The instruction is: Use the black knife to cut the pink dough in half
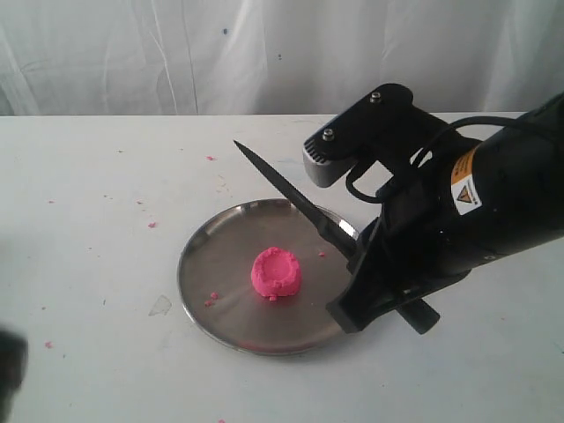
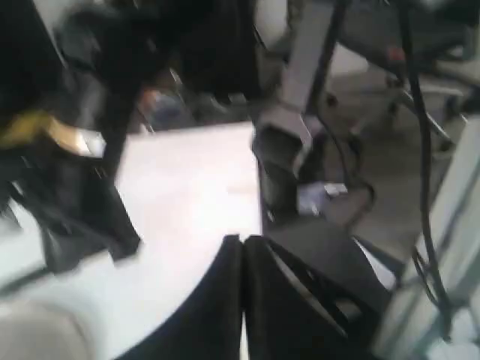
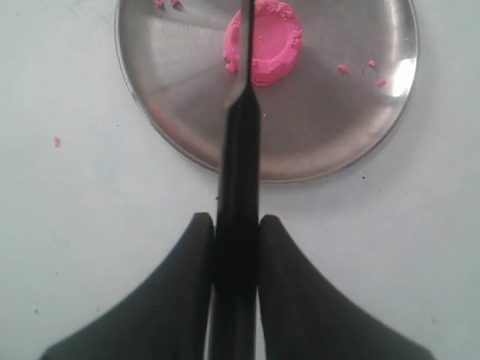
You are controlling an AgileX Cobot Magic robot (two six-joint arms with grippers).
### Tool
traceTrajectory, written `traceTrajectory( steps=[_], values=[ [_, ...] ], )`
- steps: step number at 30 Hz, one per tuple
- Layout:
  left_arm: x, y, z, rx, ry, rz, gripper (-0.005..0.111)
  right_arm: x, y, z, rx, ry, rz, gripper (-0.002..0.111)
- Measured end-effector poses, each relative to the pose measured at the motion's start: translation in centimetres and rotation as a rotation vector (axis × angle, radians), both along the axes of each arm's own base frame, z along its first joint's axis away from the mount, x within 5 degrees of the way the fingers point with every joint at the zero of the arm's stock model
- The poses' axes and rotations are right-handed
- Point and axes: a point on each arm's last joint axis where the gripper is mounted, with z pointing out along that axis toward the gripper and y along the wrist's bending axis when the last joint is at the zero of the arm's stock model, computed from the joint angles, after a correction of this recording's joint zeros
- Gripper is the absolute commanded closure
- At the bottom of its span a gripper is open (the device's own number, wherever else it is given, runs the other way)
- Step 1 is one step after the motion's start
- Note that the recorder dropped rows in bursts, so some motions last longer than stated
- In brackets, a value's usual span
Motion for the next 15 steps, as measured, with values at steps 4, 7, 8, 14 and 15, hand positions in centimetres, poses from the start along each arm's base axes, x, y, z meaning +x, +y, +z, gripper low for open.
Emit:
traceTrajectory(
  steps=[4,7,8,14,15],
  values=[
    [1.1,0.9,-2.3,0.244,0.188,0.170,0.106,0.0,0.0,0.0,0.001,-0.001,0.000,0.108],
    [2.9,1.9,-3.8,0.328,0.283,0.451,0.106,0.1,0.1,0.0,0.007,-0.007,0.001,0.108],
    [3.6,2.4,-4.3,0.351,0.286,0.562,0.106,0.1,0.1,0.1,0.010,-0.007,0.001,0.108],
    [6.7,3.9,-4.8,0.218,0.237,0.956,0.106,0.0,0.2,0.1,0.025,-0.004,-0.001,0.108],
    [6.9,3.7,-4.6,0.173,0.221,0.965,0.106,0.0,0.2,0.1,0.026,-0.002,-0.001,0.108]
  ],
)
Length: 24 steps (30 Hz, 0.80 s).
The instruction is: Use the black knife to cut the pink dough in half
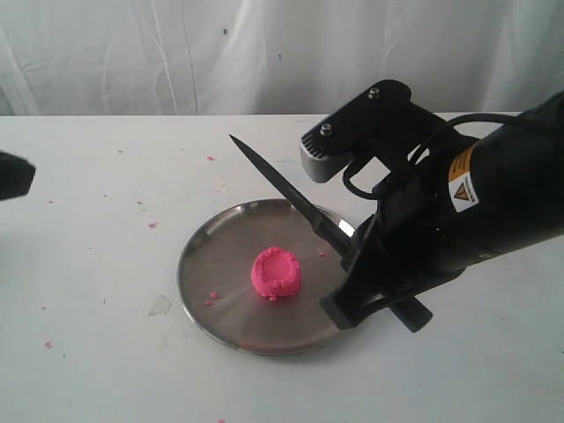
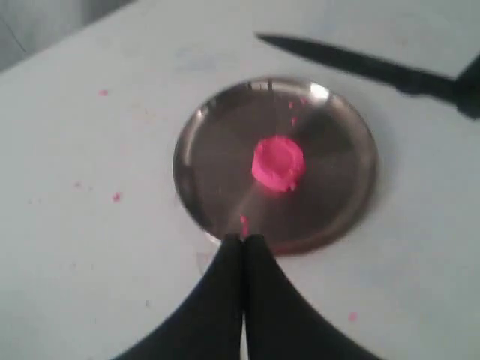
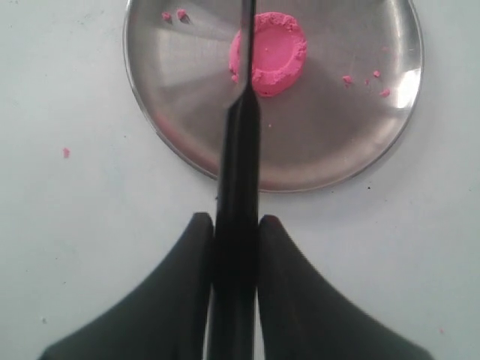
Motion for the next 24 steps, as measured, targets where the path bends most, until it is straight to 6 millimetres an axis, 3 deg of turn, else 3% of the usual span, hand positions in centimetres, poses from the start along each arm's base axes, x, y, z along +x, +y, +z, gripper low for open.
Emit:
traceTrajectory(
  steps=[4,9,11,16,18,22,24],
  values=[
    [0.9,-0.8,0.3,-0.155,-0.122,0.012,0.107,0.0,0.0,0.0,0.001,0.001,0.000,0.108],
    [1.3,-1.3,-5.0,-0.144,-0.094,0.002,0.107,0.0,0.0,0.0,0.003,0.005,-0.001,0.108],
    [0.6,-0.8,-6.5,-0.137,-0.085,0.001,0.107,-0.1,0.0,0.0,0.003,0.008,-0.002,0.108],
    [-2.7,1.8,-4.9,-0.234,-0.218,0.001,0.107,-0.1,0.0,0.0,0.003,0.008,-0.002,0.108],
    [-4.7,3.6,-4.5,-0.271,-0.260,0.034,0.107,0.0,0.0,0.0,0.004,0.007,-0.002,0.108],
    [-7.5,6.8,-5.1,-0.313,-0.255,0.152,0.107,0.0,0.0,0.0,0.004,0.007,-0.002,0.108],
    [-7.7,7.0,-5.6,-0.337,-0.255,0.175,0.107,0.0,0.0,0.0,0.004,0.007,-0.002,0.108]
  ],
)
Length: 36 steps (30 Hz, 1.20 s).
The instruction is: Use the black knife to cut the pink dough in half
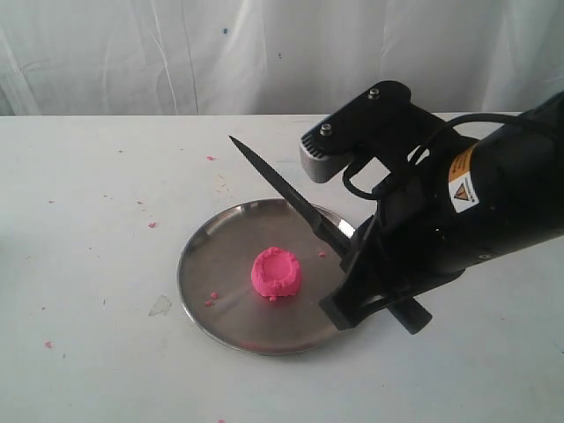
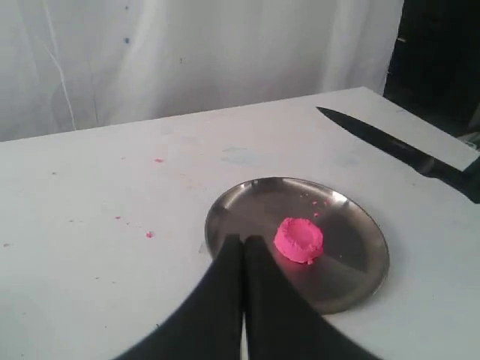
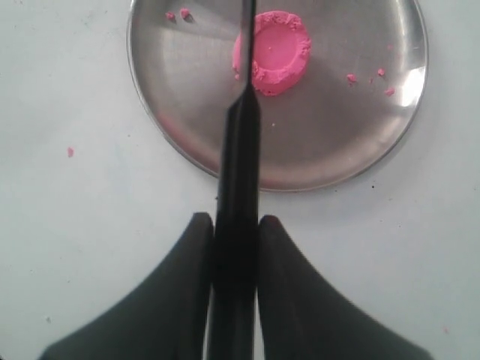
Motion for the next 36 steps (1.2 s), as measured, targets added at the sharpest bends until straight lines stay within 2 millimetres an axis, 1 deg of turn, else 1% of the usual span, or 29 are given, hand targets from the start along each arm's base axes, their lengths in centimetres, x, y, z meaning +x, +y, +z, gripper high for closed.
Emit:
traceTrajectory(
  steps=[1,3,4,6,7,9,12,13,14,15,18,21,23,27,30,33,36],
  values=[
    [0.2,-0.1,-0.3,0.003,-0.001,0.000,0.107,0.0,0.0,0.0,0.001,-0.001,0.000,0.108],
    [1.6,-1.0,-1.8,0.059,0.007,0.002,0.107,0.0,0.0,0.0,0.002,0.002,0.000,0.108],
    [2.6,-1.8,-2.9,0.104,0.010,0.003,0.107,0.0,0.1,-0.1,0.003,0.009,-0.001,0.108],
    [4.2,-2.8,-4.1,0.173,0.018,0.000,0.107,0.1,0.3,-0.4,0.000,0.025,-0.003,0.108],
    [4.7,-3.1,-4.3,0.195,0.023,-0.004,0.107,0.2,0.3,-0.5,-0.004,0.029,-0.003,0.108],
    [6.4,-4.6,-5.2,0.273,0.069,-0.032,0.107,0.6,0.7,-1.6,-0.048,0.071,0.000,0.108],
    [7.9,-5.7,-4.6,0.300,0.105,-0.042,0.107,1.1,1.3,-3.0,-0.098,0.116,0.006,0.108],
    [8.8,-6.5,-3.6,0.300,0.108,-0.044,0.107,1.4,1.5,-3.5,-0.109,0.126,0.009,0.108],
    [9.4,-6.9,-3.0,0.299,0.109,-0.043,0.107,1.5,1.6,-3.7,-0.112,0.129,0.009,0.108],
    [10.4,-7.7,-1.9,0.297,0.108,-0.043,0.107,1.6,1.8,-3.9,-0.109,0.126,0.009,0.108],
    [11.6,-8.6,-0.6,0.292,0.099,-0.043,0.107,1.7,1.8,-3.9,-0.107,0.124,0.009,0.108],
    [12.3,-9.2,0.9,0.257,0.070,-0.047,0.107,1.7,1.8,-3.9,-0.105,0.125,0.009,0.108],
    [12.3,-9.4,1.8,0.177,0.081,-0.042,0.107,1.7,1.9,-3.9,-0.103,0.124,0.009,0.108],
    [11.7,-9.6,2.4,-0.047,0.181,-0.042,0.107,1.8,1.9,-3.9,-0.096,0.113,0.012,0.108],
    [11.0,-9.7,2.7,-0.160,0.234,-0.053,0.107,1.8,2.0,-3.9,-0.093,0.106,0.017,0.108],
    [10.2,-9.8,3.0,-0.201,0.244,-0.085,0.107,1.9,2.1,-3.8,-0.080,0.092,0.019,0.108],
    [9.9,-9.9,3.4,-0.154,0.181,-0.128,0.107,2.0,2.2,-3.7,-0.068,0.078,0.021,0.108]
  ],
)
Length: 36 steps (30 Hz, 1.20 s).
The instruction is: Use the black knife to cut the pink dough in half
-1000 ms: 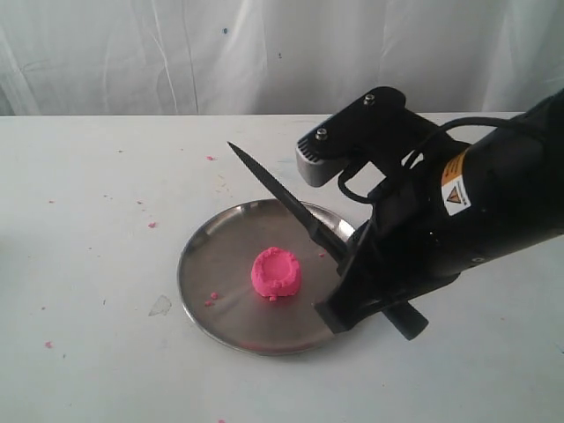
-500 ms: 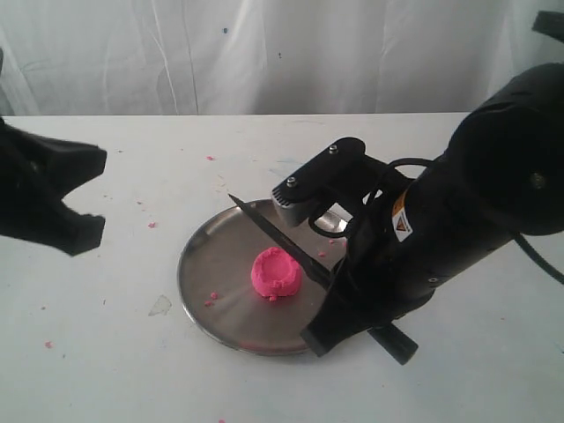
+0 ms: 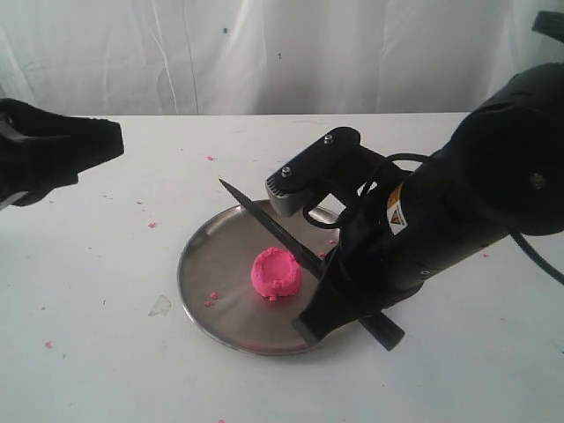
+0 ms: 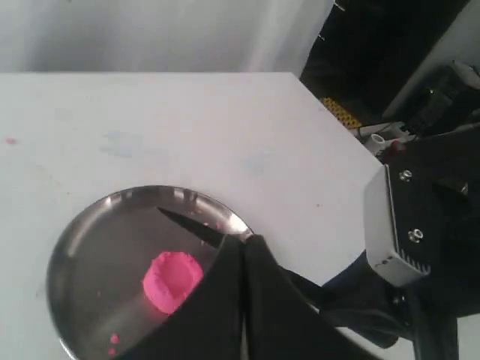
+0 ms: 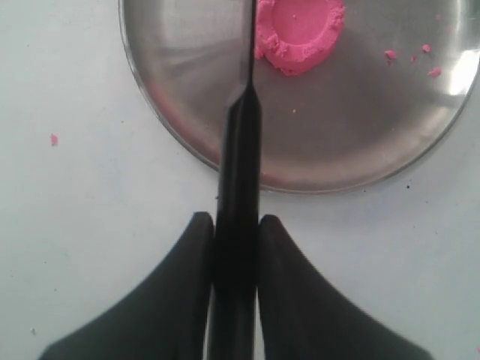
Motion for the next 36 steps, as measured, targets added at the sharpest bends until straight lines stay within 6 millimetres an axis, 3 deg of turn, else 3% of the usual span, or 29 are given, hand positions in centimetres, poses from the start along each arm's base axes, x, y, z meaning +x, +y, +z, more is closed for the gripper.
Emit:
traceTrajectory(
  steps=[8,12,16,19,22,29,36],
  values=[
    [-0.1,-0.7,2.4,0.279,-0.533,-0.149,0.107,0.0,0.0,0.0,-0.004,0.004,0.000,0.108],
    [-0.4,-0.9,3.3,0.509,-0.840,-0.181,0.107,0.0,0.0,0.0,-0.006,0.006,0.000,0.108],
    [-0.3,-0.9,3.1,0.719,-0.944,-0.203,0.107,-0.1,0.0,0.0,-0.003,0.008,-0.002,0.108],
    [-0.1,-0.6,1.9,0.837,-0.854,-0.258,0.107,-0.1,0.0,0.0,0.003,0.015,-0.005,0.108],
    [-0.1,-0.1,0.1,0.892,-0.640,-0.322,0.107,-0.2,0.1,0.0,0.011,0.022,-0.008,0.108],
    [-0.8,1.1,-2.6,0.653,-0.054,-0.211,0.107,-0.2,0.2,0.0,0.024,0.026,-0.012,0.108],
    [-2.1,0.2,-3.2,0.403,0.206,-0.231,0.107,-0.2,0.2,0.0,0.037,0.036,-0.017,0.108]
  ],
)
